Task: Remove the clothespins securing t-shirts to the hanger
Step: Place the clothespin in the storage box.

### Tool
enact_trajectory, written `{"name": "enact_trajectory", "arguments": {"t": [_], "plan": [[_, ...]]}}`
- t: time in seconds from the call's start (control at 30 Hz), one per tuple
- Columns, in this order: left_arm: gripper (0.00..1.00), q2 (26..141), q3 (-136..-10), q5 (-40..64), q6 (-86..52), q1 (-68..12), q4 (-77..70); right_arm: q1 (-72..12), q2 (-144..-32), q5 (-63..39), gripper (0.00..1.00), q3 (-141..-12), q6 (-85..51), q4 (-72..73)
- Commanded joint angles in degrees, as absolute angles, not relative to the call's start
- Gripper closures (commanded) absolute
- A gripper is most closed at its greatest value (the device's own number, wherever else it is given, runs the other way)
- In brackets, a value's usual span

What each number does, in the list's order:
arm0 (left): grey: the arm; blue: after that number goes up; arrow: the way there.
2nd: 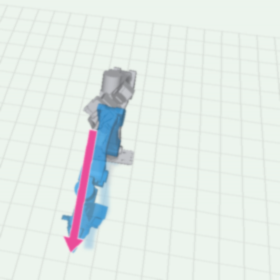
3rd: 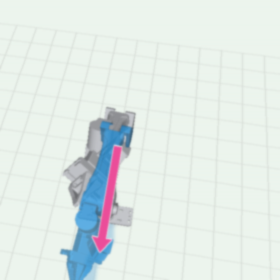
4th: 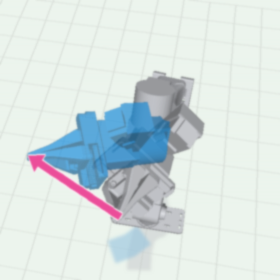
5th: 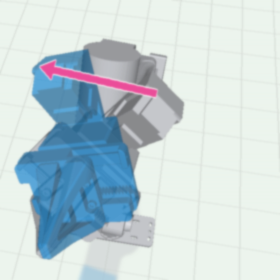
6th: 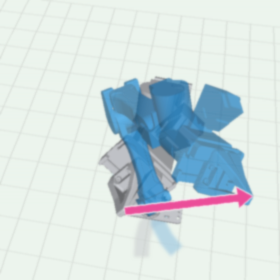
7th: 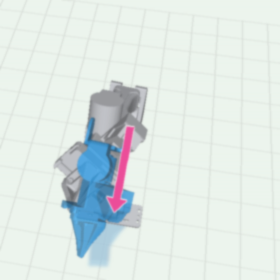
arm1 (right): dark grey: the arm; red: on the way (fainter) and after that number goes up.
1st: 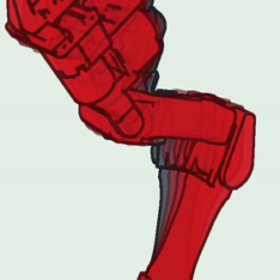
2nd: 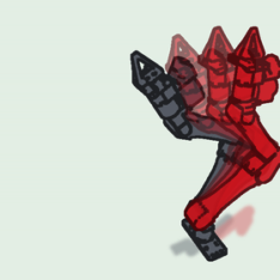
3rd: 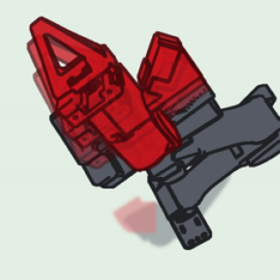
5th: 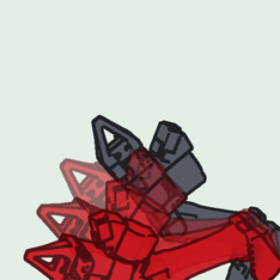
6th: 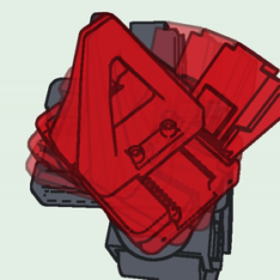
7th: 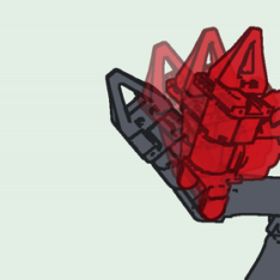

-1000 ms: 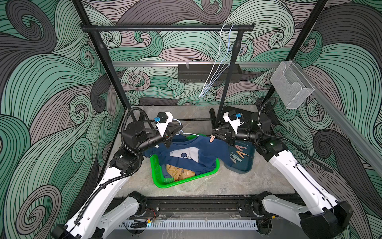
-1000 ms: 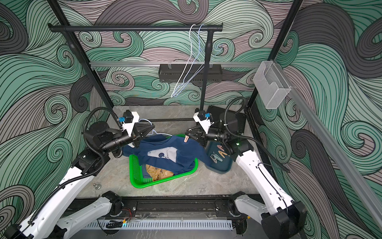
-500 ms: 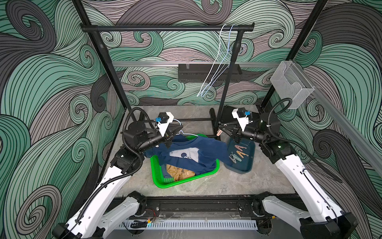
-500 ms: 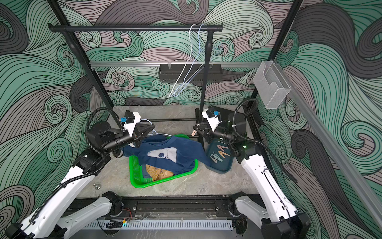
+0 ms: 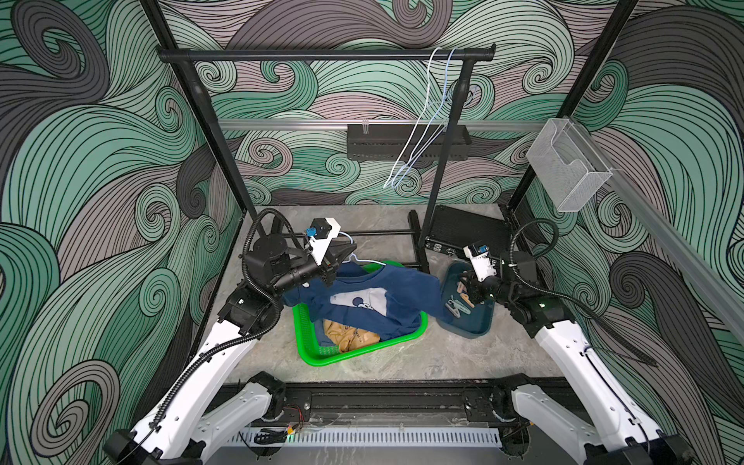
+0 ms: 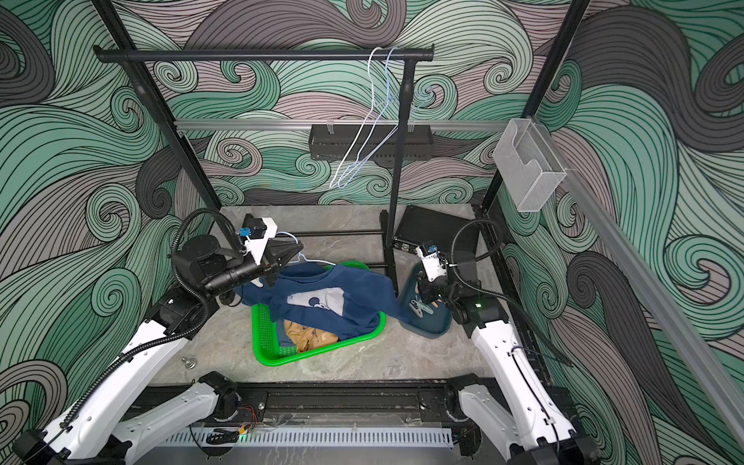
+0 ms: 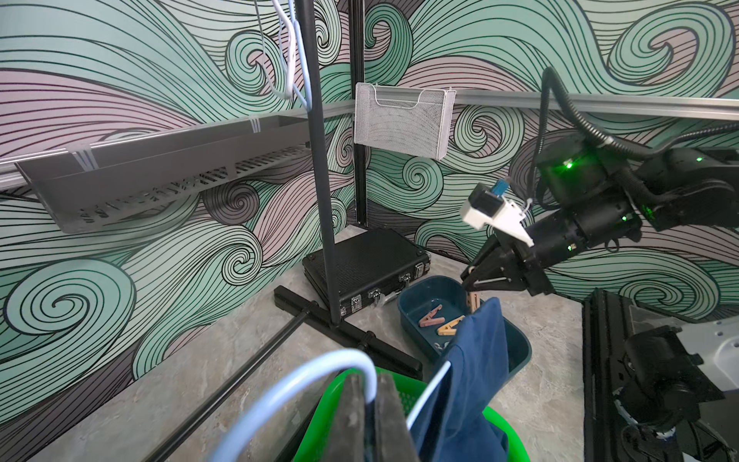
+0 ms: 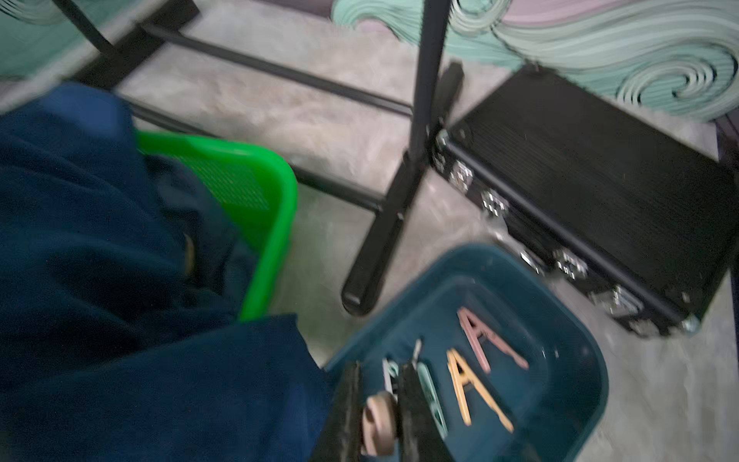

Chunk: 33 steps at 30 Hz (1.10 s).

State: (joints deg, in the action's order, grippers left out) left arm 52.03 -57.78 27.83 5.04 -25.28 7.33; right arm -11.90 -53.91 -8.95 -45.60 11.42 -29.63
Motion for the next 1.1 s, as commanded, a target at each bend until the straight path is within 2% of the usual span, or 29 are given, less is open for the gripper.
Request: {"name": "enact_trajectory", "arguments": {"t": [0.0,0.3,0.47,0.63,0.7,0.83,0.9,1.07], "plan": [[1.0,50.6,-57.7,27.6,5.2,-25.5,7.1,-11.4,-57.2,1.6,0.93,-43.7,15.4,-31.4],[1.0,50.4,-57.6,27.4,4.9,-25.5,6.7,-11.4,-74.4,4.8,0.88,-44.2,16.9,-28.0],[1.0,50.3,-57.7,27.4,5.1,-25.5,7.1,-11.4,-78.8,4.5,0.83,-45.2,17.1,-28.0],[1.0,49.6,-57.2,27.3,5.1,-25.5,7.3,-11.4,-80.4,4.8,0.71,-45.8,17.5,-28.3],[1.0,49.5,-57.2,27.3,5.2,-25.5,7.7,-11.4,-80.6,5.0,0.6,-46.2,17.7,-28.8],[1.0,49.1,-56.9,27.2,5.2,-25.5,7.7,-11.4,-79.8,4.8,0.52,-47.1,17.9,-29.9],[1.0,49.2,-57.0,27.2,5.3,-25.5,8.1,-11.4,-78.7,5.4,0.42,-47.4,18.1,-30.7],[1.0,49.3,-57.2,27.2,5.4,-25.5,8.7,-11.4,-71.8,6.9,0.35,-49.1,18.8,-33.8]]}}
